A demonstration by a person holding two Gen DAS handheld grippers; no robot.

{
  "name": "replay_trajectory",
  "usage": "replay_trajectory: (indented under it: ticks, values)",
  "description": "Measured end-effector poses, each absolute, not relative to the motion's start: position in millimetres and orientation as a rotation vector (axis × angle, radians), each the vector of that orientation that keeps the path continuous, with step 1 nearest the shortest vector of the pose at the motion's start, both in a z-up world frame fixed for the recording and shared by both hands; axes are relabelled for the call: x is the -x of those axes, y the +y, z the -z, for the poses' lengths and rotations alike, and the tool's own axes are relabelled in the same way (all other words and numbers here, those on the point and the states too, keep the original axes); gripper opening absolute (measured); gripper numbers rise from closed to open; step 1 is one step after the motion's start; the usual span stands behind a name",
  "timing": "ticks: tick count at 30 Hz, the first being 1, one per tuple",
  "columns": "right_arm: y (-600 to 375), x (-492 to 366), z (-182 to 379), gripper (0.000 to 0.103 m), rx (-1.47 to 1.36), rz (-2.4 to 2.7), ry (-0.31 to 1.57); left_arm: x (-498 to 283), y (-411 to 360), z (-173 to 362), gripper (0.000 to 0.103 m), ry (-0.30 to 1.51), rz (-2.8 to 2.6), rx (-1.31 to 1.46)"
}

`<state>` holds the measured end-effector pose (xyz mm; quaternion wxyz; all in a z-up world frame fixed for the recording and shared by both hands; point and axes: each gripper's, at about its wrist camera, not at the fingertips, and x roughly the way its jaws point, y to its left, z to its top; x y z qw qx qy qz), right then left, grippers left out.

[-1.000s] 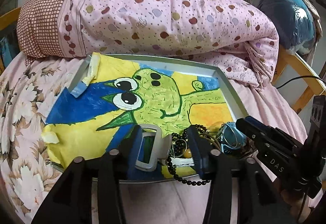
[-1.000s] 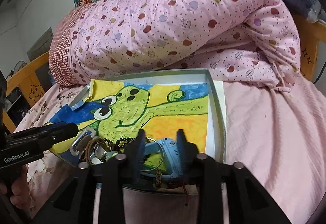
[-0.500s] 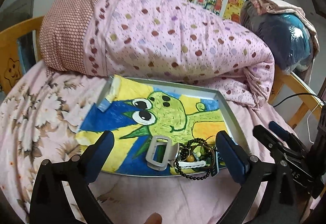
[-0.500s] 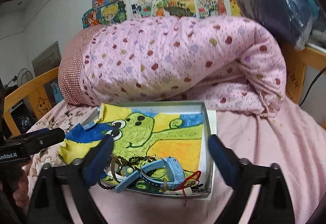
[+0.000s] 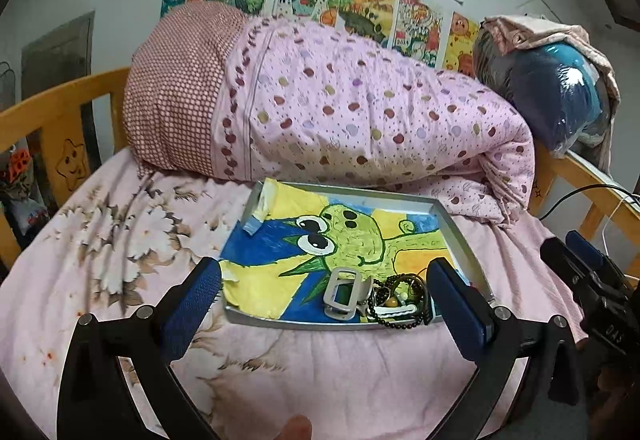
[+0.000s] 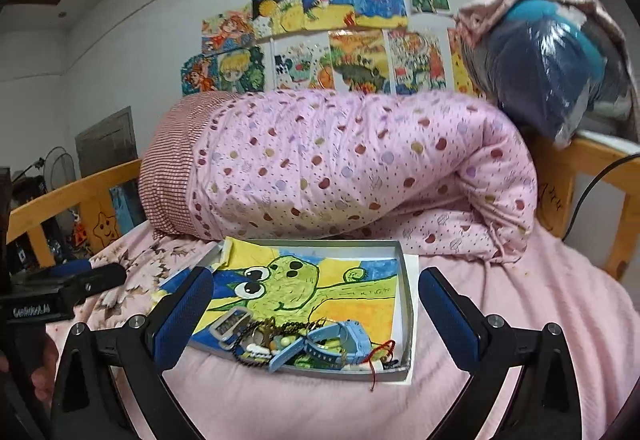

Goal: Organize jewelry

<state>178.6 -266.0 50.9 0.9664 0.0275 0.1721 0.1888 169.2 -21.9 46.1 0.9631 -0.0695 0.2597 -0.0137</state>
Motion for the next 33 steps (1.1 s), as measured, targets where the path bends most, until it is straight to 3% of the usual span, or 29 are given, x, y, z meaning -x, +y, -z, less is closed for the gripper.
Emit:
replay_trajectory:
  ticks: [18,33]
  values:
    - [-271,-86,-65,0.103,-0.11,-0.296,0.355,-63,-10,-49,0.101,0.464,0.008,0.092]
    - [-262,-39,-49,0.103,-0.103,-0.209,0.451,-28,-10,-45,0.101,0.445,0.046,0.066]
